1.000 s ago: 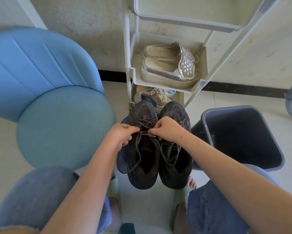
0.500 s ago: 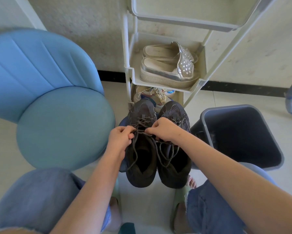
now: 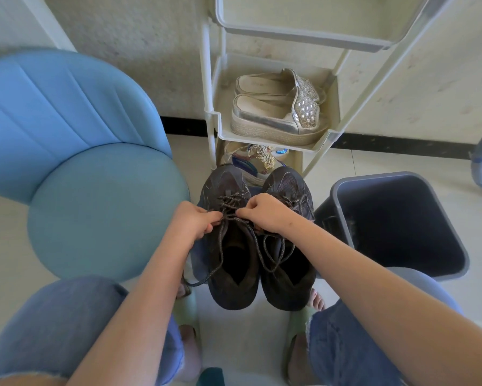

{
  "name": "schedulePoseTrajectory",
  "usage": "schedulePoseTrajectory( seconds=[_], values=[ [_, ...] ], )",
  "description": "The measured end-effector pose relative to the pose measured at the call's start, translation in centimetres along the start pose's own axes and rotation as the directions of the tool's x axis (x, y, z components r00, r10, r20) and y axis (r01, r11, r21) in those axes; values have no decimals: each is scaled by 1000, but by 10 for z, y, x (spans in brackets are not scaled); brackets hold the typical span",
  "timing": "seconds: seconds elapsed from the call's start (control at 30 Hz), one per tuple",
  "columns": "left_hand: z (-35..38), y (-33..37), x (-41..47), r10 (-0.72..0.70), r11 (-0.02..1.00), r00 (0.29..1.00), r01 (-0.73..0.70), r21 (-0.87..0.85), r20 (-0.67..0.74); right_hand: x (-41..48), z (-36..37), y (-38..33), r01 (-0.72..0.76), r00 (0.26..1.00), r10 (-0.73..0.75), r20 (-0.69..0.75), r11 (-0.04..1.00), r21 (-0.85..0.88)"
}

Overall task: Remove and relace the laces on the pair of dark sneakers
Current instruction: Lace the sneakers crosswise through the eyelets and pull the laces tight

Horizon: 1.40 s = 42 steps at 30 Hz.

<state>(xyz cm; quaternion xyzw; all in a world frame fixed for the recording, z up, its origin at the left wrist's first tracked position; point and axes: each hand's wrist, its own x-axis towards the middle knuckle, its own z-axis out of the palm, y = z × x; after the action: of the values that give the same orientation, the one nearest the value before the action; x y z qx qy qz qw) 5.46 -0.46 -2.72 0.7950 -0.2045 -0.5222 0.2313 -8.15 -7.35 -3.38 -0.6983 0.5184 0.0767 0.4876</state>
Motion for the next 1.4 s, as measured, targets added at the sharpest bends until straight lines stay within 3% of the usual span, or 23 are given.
schedulePoseTrajectory(
  seconds=[0.2,0.27,0.37,0.5,0.6,0.77,0.83,0.9,0.97,1.07,1.23,1.4],
  values=[
    [-1,1,10,-55,998,995,52,42,86,1,4,0,2,1000,-2,-9,999,-50],
    [4,-8,14,-93,977,992,108,-184,84,0,2,0,-8,1000,8,0,1000,-20],
    [14,-19,10,-106,840,989,146,-522,106,-2,1,-1,-8,1000,9,9,1000,-30],
    [26,-20,3,-86,640,995,95,-763,52,-2,3,-2,-7,1000,8,14,999,-39],
    [36,-30,1,3,671,1000,-25,-741,-31,-1,3,-1,3,1000,-3,1,998,-60],
    [38,-34,1,131,674,991,-114,-730,-33,0,-1,3,15,1000,-13,22,993,-119],
    [36,-34,1,151,704,988,-137,-697,-42,2,-3,5,66,991,-87,-97,978,-198],
    [36,-34,2,181,763,979,-203,-614,-98,6,-7,3,211,941,-246,-233,963,-167],
    [36,-35,3,211,830,961,-272,-488,-177,10,-7,1,336,916,-364,-168,925,-178],
    [35,-37,5,236,868,944,-312,-387,-230,17,1,1,369,923,-382,-41,910,-189],
    [38,-36,1,246,803,945,-324,-500,-217,21,6,0,388,919,-394,21,890,-240],
    [38,-34,2,270,803,940,-339,-491,-207,24,4,5,359,933,-359,18,924,-130]
  ],
)
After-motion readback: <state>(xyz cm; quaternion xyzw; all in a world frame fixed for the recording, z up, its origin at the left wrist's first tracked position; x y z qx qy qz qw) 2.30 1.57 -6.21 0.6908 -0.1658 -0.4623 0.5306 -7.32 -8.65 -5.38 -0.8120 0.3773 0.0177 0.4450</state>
